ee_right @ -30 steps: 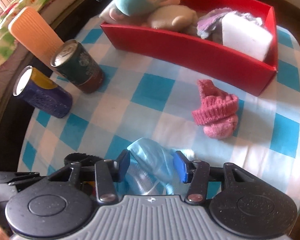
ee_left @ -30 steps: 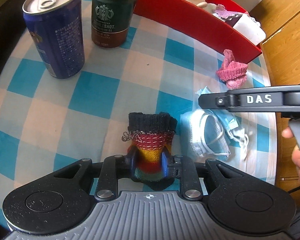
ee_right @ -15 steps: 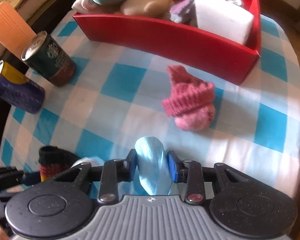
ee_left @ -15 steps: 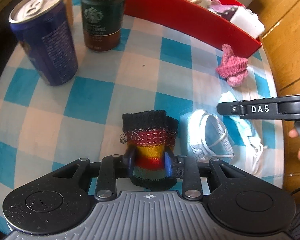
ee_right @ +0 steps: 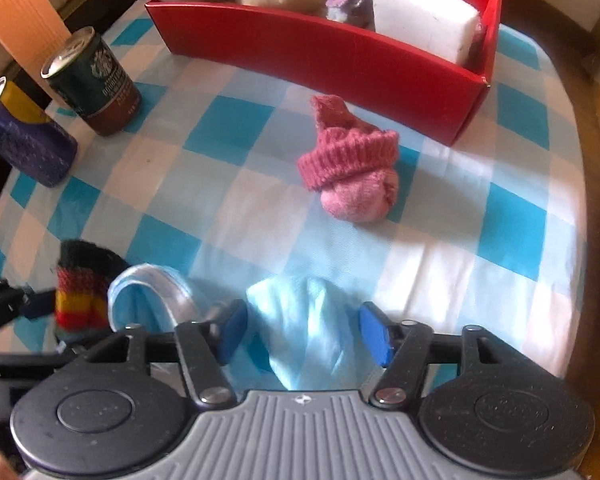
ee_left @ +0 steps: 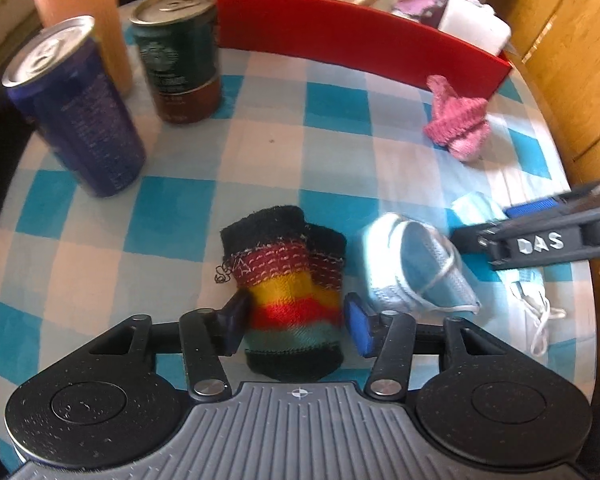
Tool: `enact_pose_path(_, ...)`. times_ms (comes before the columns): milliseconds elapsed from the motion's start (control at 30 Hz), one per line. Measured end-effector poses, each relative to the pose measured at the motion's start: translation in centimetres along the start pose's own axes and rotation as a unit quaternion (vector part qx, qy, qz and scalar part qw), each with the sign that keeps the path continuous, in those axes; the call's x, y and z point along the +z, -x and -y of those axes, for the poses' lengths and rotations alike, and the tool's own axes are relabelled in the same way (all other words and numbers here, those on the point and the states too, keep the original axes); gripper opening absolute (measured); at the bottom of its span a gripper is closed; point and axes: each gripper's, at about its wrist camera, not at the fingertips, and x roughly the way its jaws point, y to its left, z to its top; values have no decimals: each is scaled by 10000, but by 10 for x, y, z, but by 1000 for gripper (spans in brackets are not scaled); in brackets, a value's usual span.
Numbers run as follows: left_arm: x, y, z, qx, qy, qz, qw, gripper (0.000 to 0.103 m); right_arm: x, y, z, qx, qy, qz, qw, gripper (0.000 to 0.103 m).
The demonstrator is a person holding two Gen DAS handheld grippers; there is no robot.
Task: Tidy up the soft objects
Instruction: 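Grasp the striped knit sock with the left gripper while the right gripper grasps the blue mask, then lift and carry the sock and mask over the red box with both grippers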
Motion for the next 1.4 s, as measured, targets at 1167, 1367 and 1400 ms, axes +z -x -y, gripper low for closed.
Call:
enact_pose_path(1167, -6, 52, 20, 263, -601, 200, 9976, 22, -44, 66, 9, 60, 380, 331, 9987, 0)
enact_pose_path(1367, 8, 79, 27, 269, -673, 450, 9964, 22, -38, 89, 3, 120, 412, 550, 9976, 0)
enact_pose_path(1400, 11, 84, 29, 285, -700, 510, 9958, 22, -37, 94, 2, 117, 425, 594, 9973, 0)
